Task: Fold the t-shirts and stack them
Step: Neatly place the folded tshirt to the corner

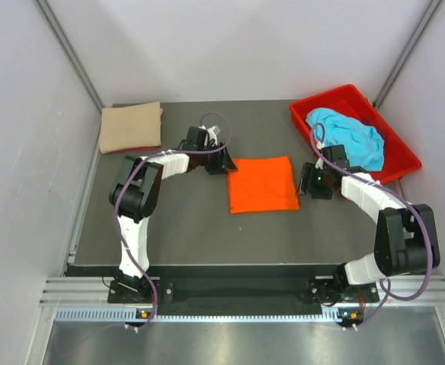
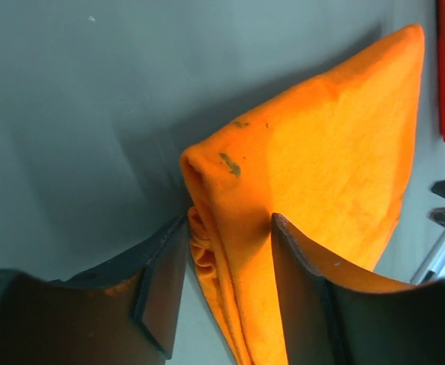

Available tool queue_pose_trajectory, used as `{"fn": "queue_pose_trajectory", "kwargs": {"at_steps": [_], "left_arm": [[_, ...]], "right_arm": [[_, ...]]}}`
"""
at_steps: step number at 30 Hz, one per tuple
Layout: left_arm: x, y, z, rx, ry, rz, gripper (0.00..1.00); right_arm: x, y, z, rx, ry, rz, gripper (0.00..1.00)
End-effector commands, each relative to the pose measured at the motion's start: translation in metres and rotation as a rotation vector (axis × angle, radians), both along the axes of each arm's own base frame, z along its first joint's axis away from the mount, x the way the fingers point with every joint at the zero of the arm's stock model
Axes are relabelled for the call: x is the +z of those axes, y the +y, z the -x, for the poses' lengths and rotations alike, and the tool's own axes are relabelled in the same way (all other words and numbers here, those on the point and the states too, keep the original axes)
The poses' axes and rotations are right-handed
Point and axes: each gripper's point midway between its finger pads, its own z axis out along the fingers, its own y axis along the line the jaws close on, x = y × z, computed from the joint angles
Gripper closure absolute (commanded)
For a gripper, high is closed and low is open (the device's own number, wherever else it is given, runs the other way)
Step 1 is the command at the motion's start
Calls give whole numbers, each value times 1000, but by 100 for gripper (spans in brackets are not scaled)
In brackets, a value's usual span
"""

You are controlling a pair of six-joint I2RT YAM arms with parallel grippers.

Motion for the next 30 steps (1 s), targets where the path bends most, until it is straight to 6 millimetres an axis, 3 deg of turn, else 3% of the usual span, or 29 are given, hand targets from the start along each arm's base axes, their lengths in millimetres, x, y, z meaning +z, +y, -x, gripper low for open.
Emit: {"fn": "queue_pose_trajectory", "kwargs": {"at_steps": [1,7,8,12,14,17,21,30], "left_arm": [[-35,18,15,37,85,-152,48],[-34,6,18,25,98,-152,63],[-32,5,16,27,90,-159,78],[-13,3,13,22,57,-217,100],[4,8,3,33,7,-255,100],[30,31,-12,82,-70,-373,100],[47,72,-24,138,-134,-592,100],[93,112,-52,188,-317,-759,100]], "right_arm": [[23,-5,-6,-19,-70,-10,39],[32,-4,-3,-17,-97,-23,39],[32,-4,-2,-17,-99,-26,39],[36,-1,0,-12,-112,-47,39],[40,2,1,-6,-126,-70,39],[48,5,2,0,-152,-89,39],[59,9,3,14,-176,-110,39],[78,20,6,43,-237,-177,39]]}}
